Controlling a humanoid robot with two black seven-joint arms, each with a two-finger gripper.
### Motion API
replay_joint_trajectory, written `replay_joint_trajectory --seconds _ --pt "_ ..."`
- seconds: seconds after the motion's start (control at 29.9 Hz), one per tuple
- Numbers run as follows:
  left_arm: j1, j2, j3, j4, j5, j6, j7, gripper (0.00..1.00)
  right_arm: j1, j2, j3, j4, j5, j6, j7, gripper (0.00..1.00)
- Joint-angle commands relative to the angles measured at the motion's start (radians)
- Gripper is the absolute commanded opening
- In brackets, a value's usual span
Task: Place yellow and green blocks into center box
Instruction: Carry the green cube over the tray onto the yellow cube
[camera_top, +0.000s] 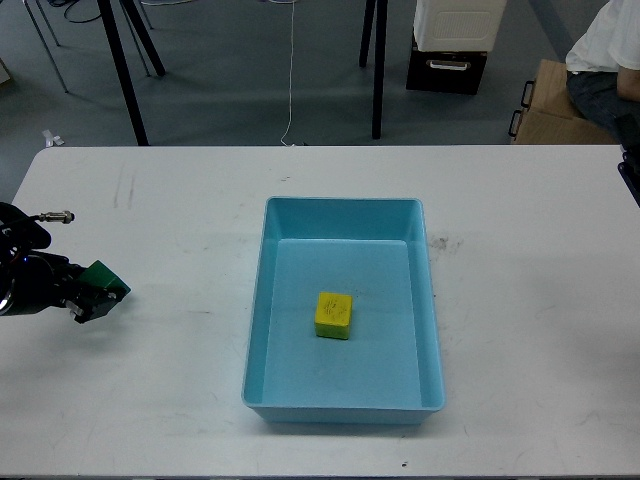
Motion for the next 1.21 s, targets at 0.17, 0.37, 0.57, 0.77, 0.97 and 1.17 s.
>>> replay_joint_trajectory --seconds 0.17,0.37,0.57,0.77,0.97,1.17 --pt "-0.174 0.000 0.010 -0.176 -0.018 -0.015 0.000 0.19 -0.041 -0.004 0.001 -0.122 -0.002 -0.046 0.000 0.99" --pt "-0.287 -0.107 0.012 -0.261 -0.008 -0.097 0.000 0.19 -0.075 -0.007 0.001 -0.194 -0.003 -0.074 0.000 0.99" --pt "-0.387 -0.282 0.030 -0.261 0.050 -0.097 0.000 0.19 -0.096 -0.021 0.000 -0.229 -0.002 -0.108 0.000 0.99" --pt "-0.496 -0.393 0.244 -0.255 0.050 -0.097 0.000 0.20 -0.110 -0.021 -0.002 -0.229 0.000 -0.128 0.000 0.99" --pt "-0.528 -0.505 0.395 -0.204 0.050 -0.097 0.000 0.21 -0.112 -0.019 -0.003 -0.228 0.000 -0.129 0.000 0.99" --pt "-0.495 -0.605 0.441 -0.092 0.050 -0.097 0.000 0.21 -0.110 -0.018 0.000 -0.228 0.006 -0.129 0.000 0.99"
